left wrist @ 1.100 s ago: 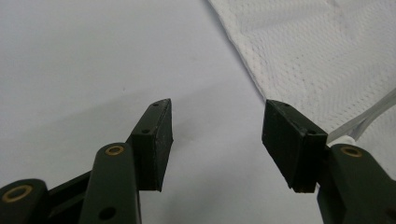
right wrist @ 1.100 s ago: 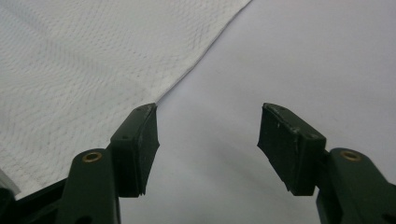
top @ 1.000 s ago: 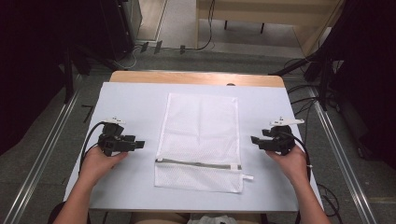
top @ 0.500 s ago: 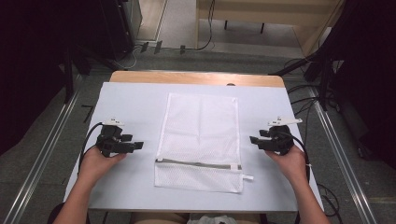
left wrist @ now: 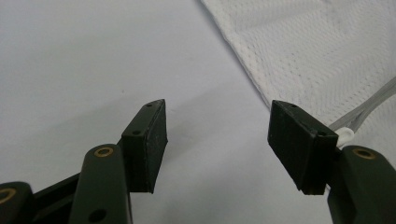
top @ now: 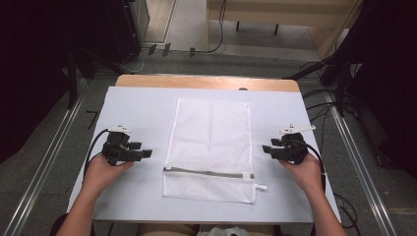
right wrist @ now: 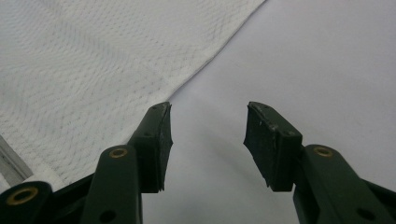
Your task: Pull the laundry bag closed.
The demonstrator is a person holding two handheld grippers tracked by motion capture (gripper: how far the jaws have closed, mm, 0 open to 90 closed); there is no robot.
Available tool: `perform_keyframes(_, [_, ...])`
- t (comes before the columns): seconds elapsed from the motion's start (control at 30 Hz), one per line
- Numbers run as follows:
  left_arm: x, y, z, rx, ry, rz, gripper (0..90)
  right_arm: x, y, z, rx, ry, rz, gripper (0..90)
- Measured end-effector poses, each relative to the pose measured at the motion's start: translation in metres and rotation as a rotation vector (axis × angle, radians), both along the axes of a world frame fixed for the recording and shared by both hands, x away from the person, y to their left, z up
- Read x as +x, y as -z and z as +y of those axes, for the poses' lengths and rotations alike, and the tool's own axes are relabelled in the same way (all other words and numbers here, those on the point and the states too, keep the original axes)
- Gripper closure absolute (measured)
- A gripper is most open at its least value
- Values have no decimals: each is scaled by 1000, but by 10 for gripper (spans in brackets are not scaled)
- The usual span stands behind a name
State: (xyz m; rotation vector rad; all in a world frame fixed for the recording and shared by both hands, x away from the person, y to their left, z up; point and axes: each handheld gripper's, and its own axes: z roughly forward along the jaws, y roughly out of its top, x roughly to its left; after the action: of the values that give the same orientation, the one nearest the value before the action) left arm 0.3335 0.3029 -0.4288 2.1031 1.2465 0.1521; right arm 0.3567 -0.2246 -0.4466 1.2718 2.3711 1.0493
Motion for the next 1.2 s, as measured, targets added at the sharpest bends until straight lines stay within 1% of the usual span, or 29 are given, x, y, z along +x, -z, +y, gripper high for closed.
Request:
perform_keyframes(0.3, [1,1,1,5,-2,2,377,0,0,-1,2,4,6,513])
perform_keyframes(0.47, [1,1,1,8,-5,3,377,0,0,-1,0,8,3,508])
perform_keyframes(0.53, [1,1,1,7,-6,2,376,0,0,-2,0,6,-6,508])
perform_keyframes(0.9, [4,2,-1,13,2,13,373,-1,1,-2,3,7,-1,508])
perform_keyframes(0.97, [3,2,0,16,1,17,374,-1,0,-1,13,12,8,509])
perform_keyframes(1.1, [3,1,0,-2,-9,24,375,-2,-2,2,11,-4,6,515])
perform_keyframes(1.17, [3,1,1,-2,-10,27,376,-3,-3,4,15,-4,8,515])
perform_keyframes(1.2, [3,1,1,-5,-14,30,379,-3,-3,6,16,-16,5,515])
